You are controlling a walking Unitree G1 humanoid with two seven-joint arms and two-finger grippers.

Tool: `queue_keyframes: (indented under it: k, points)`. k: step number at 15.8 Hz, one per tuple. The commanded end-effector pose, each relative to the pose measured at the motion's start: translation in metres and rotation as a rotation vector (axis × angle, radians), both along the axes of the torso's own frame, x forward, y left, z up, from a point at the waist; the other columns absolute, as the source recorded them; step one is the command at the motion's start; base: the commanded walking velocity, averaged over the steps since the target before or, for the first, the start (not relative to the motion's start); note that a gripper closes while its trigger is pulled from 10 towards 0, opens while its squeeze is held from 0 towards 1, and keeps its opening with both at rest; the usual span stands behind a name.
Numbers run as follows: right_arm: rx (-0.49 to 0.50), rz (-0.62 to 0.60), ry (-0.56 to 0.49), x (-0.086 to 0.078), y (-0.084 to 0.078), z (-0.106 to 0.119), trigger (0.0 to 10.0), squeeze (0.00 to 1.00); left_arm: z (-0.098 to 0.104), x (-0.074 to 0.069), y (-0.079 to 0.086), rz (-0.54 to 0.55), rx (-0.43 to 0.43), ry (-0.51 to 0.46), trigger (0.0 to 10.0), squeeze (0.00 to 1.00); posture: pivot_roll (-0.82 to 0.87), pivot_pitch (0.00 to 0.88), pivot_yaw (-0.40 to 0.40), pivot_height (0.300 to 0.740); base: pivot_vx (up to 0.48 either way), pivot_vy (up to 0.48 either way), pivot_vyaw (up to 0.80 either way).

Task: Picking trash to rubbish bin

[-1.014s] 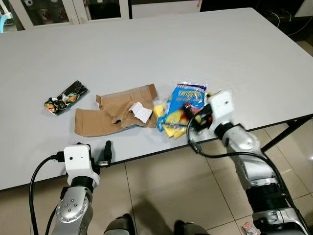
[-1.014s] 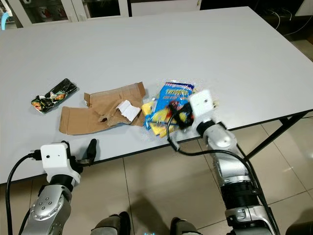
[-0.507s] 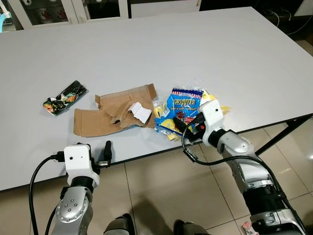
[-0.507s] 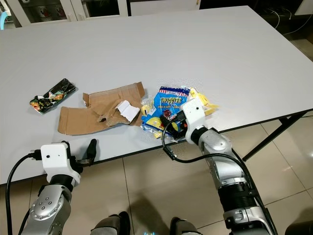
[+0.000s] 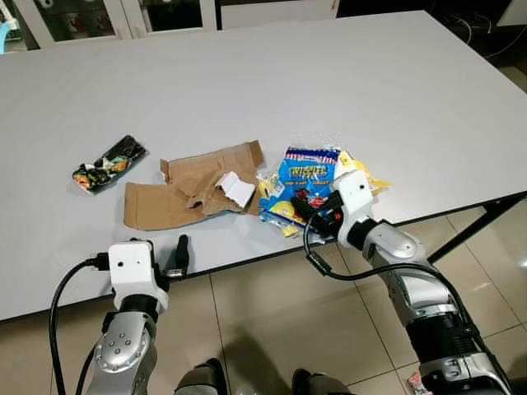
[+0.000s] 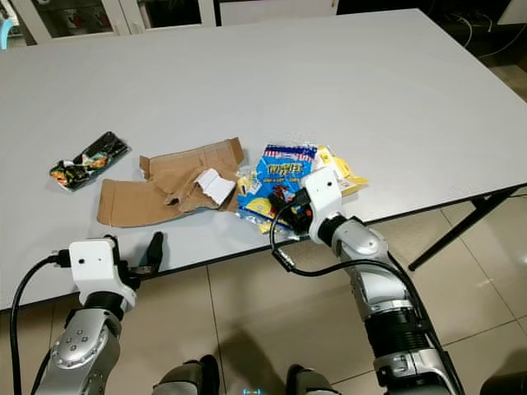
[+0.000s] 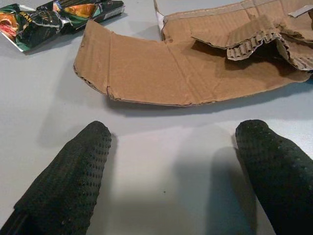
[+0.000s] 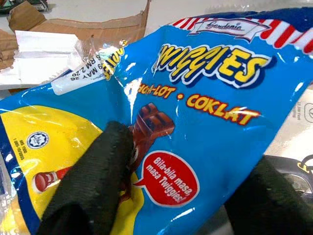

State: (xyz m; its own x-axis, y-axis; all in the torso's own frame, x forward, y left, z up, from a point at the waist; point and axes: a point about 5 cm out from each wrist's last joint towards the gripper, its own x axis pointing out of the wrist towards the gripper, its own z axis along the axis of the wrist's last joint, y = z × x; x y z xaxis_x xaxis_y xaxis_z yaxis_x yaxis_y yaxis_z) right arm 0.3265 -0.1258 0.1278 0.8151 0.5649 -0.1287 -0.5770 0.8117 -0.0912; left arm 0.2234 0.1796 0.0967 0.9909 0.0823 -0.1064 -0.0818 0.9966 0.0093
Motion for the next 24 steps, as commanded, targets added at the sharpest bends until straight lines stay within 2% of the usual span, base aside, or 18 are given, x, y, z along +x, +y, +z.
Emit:
queue_keyframes:
  k: [1,10,14,17,19,24]
  points:
    - [0.006,-0.01,0.042,-0.003,-0.005,-0.01,0.0,0.0,0.0,-0.002,-0.001,-0.002,0.002,0.006,10.0,0.0,-0.03,0.201,-0.015,0.74,0.0,0.0,0.0]
    - [0.018,-0.063,0.008,0.0,-0.01,-0.006,0.0,0.0,-0.001,-0.002,-0.001,-0.002,0.007,0.008,10.0,0.0,-0.03,0.202,-0.012,0.74,0.0,0.0,0.0]
    - [0.042,-0.158,-0.074,0.008,-0.018,0.008,0.0,0.0,0.0,-0.002,0.001,-0.001,0.013,0.008,10.0,0.0,-0.02,0.203,-0.009,0.74,0.0,0.0,0.0]
    - [0.046,-0.237,-0.129,0.014,-0.026,0.016,0.0,0.0,0.004,-0.001,-0.003,-0.039,0.026,-0.015,10.0,0.0,-0.02,0.203,-0.006,0.74,0.0,0.0,0.0]
    - [0.053,-0.253,-0.157,0.015,-0.027,0.022,0.0,0.0,0.007,0.001,-0.005,-0.057,0.046,-0.031,10.0,0.0,-0.02,0.202,-0.004,0.74,0.0,0.0,0.0]
    - [0.151,-0.286,-0.272,0.021,-0.024,0.054,0.0,0.0,0.01,0.005,-0.006,-0.075,0.082,-0.047,10.0,0.0,-0.02,0.195,0.0,0.74,0.0,0.0,0.0]
